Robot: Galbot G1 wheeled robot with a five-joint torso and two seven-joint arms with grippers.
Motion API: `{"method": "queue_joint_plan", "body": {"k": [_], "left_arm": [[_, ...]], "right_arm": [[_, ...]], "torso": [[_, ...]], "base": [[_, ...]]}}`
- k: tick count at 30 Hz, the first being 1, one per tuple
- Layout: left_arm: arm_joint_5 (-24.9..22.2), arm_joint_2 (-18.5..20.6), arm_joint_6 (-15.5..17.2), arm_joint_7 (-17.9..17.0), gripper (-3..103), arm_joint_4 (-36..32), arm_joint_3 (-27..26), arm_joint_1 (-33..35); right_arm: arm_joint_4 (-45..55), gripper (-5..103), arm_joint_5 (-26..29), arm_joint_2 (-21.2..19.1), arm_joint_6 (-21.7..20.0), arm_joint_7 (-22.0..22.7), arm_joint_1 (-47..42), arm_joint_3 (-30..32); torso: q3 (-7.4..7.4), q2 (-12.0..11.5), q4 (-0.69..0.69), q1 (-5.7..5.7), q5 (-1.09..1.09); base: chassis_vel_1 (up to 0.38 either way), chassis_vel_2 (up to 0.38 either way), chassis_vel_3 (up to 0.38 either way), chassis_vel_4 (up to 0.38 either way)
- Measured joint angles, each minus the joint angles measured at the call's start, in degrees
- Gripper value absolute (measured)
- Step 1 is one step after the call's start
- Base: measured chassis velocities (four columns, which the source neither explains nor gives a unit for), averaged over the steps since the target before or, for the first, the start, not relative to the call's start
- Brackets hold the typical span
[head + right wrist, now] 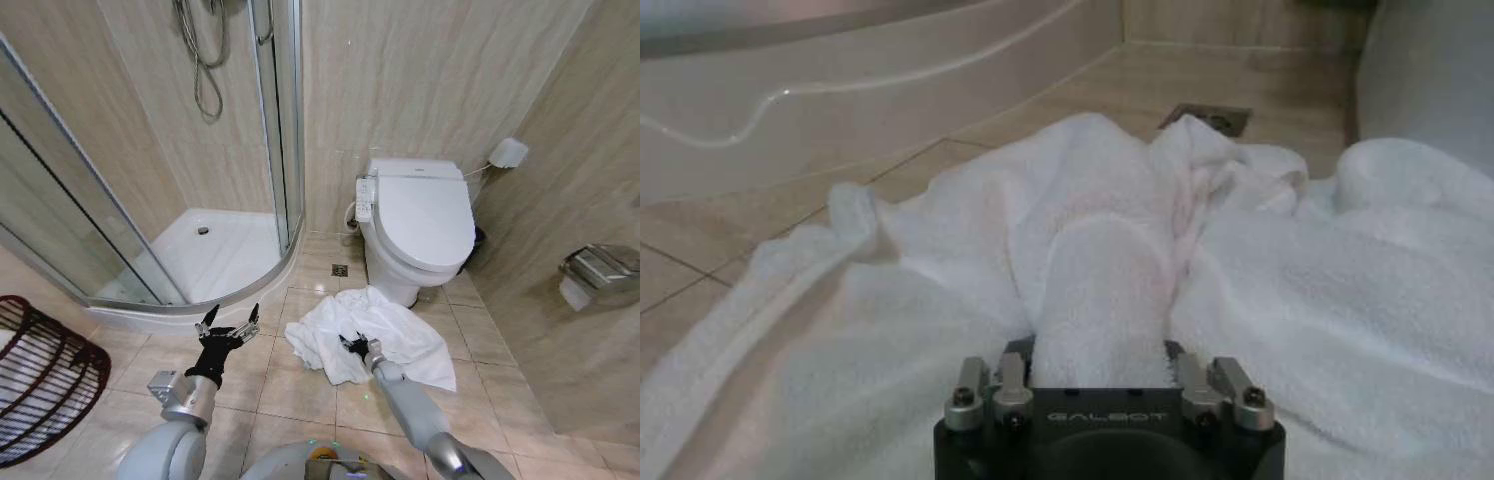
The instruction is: Discard the used towel into the hamper.
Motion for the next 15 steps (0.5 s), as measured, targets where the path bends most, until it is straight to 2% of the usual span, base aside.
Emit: {"method": "queue_joint_plan", "body": {"k": [7,9,12,15], "left_arm": [[0.00,0.00,0.00,0.00,100,0.00,0.00,0.00],[0.00,0.00,0.00,0.00,100,0.00,0.00,0.00],[0.00,0.00,0.00,0.00,100,0.00,0.00,0.00],[0.00,0.00,0.00,0.00,100,0.00,0.00,0.00]], "right_arm": [[-0.64,30,-3.11,-0.19,3.58,0.17,-0.91,2.09],[-0.60,30,-3.14,-0.37,3.99,0.27,-1.08,2.31],[-0.63,19,-3.88,-0.81,5.51,1.28,-1.42,3.03],[-0.98,16,-6.13,-0.93,6.51,1.34,-1.41,3.79]], "torso": [[0.00,0.00,0.00,0.00,0.01],[0.00,0.00,0.00,0.00,0.01],[0.01,0.00,0.00,0.00,0.01],[0.01,0.00,0.00,0.00,0.02]], "base": [[0.000,0.000,0.000,0.000],[0.000,0.000,0.000,0.000],[0.000,0.000,0.000,0.000],[0.000,0.000,0.000,0.000]]}}
